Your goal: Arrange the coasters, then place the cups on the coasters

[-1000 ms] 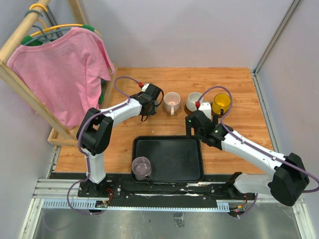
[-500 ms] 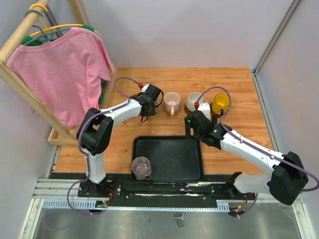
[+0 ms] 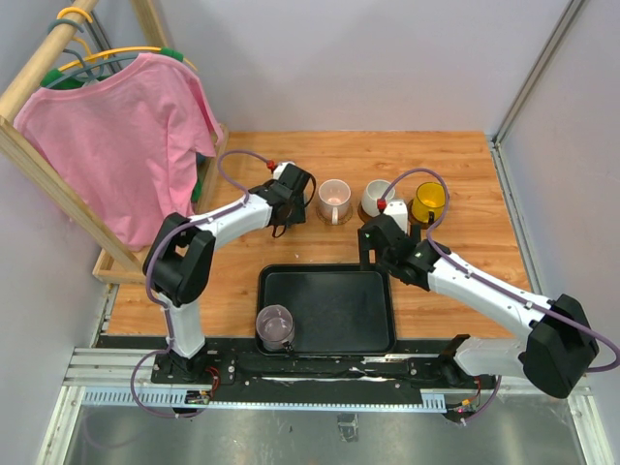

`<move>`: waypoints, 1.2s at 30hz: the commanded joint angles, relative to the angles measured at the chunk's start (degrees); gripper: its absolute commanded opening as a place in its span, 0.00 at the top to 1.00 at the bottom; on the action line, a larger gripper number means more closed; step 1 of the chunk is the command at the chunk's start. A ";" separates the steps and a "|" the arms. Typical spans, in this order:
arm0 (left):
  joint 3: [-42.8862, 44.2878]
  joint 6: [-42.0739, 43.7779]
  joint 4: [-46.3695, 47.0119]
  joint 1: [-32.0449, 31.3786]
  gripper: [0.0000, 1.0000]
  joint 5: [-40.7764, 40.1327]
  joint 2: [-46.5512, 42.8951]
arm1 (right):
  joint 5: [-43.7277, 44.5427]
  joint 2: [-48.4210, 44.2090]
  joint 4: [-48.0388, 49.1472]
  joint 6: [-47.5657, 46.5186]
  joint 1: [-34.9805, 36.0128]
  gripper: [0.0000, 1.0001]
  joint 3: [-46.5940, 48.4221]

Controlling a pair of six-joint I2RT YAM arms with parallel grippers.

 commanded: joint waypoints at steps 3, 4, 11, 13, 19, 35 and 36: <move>-1.07 -0.22 1.43 0.34 0.44 0.06 -3.60 | -0.19 0.07 0.26 1.26 -0.84 0.02 1.20; -1.15 -0.26 1.35 0.34 0.43 0.11 -3.83 | -0.24 -0.08 0.22 1.30 -0.80 0.02 1.18; -3.38 -0.65 0.92 0.34 0.38 -0.31 -7.53 | -0.48 -0.99 0.25 1.46 -0.84 0.02 0.79; -4.22 -0.75 0.65 0.34 0.36 -0.89 -9.42 | -0.42 -1.20 0.16 1.43 -0.80 0.02 0.78; -7.56 -1.02 -1.10 0.13 0.31 -1.46 -17.42 | -0.03 -1.36 0.27 0.98 -0.79 0.02 0.80; -22.15 -15.37 -23.11 -11.53 0.44 1.45 -41.82 | -0.96 -0.75 0.89 -0.33 -0.81 0.02 -0.85; -22.35 -16.53 -25.20 -12.46 0.44 1.96 -43.01 | -1.19 -0.69 0.92 -0.37 -0.79 0.02 -1.03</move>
